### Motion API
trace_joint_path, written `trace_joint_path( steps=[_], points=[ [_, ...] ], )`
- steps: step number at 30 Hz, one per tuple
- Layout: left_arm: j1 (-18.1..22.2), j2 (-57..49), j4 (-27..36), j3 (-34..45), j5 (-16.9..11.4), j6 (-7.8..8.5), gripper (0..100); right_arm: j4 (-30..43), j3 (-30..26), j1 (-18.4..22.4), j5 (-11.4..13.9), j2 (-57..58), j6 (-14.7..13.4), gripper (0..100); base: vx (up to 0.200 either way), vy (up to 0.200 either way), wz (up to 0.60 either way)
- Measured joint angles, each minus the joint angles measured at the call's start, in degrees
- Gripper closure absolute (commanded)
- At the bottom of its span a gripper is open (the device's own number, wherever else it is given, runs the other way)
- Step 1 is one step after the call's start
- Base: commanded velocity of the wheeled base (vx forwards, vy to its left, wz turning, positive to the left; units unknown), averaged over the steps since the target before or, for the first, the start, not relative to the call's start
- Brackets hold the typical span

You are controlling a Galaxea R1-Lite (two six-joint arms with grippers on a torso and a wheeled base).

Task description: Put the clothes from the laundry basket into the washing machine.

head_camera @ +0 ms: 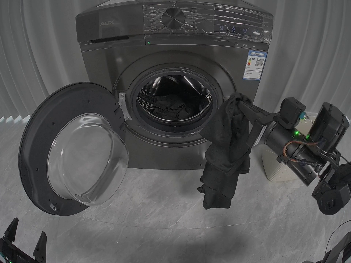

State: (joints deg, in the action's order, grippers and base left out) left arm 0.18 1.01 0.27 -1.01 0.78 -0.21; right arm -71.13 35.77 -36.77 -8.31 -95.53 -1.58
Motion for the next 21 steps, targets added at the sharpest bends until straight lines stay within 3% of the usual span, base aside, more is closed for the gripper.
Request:
trace_joint_path(
  steps=[4,10,13,19,21],
  points=[
    [0.1,0.0,-0.1,0.0,-0.4,1.71,0,0.1,2.0,-1.0,-1.0,-2.3,0.0,100,0.000,0.000,0.00],
    [0.3,0.2,-1.5,-2.7,-2.7,0.37,0,0.4,4.7,-2.2,-2.5,-4.9,-0.2,100,0.000,0.000,0.00],
    [0.3,1.9,-2.0,-7.1,-6.2,0.28,0,0.6,6.5,-2.7,-3.1,-6.0,-0.5,100,0.000,0.000,0.00],
    [0.8,12.4,-3.2,-12.3,-18.1,1.54,0,1.0,10.3,-3.3,-3.4,-8.5,-1.0,100,0.000,0.000,0.00],
    [0.7,16.9,-4.4,-13.3,-20.6,1.79,0,1.3,11.7,-3.4,-3.4,-9.2,-1.1,100,0.000,0.000,0.00]
  ],
)
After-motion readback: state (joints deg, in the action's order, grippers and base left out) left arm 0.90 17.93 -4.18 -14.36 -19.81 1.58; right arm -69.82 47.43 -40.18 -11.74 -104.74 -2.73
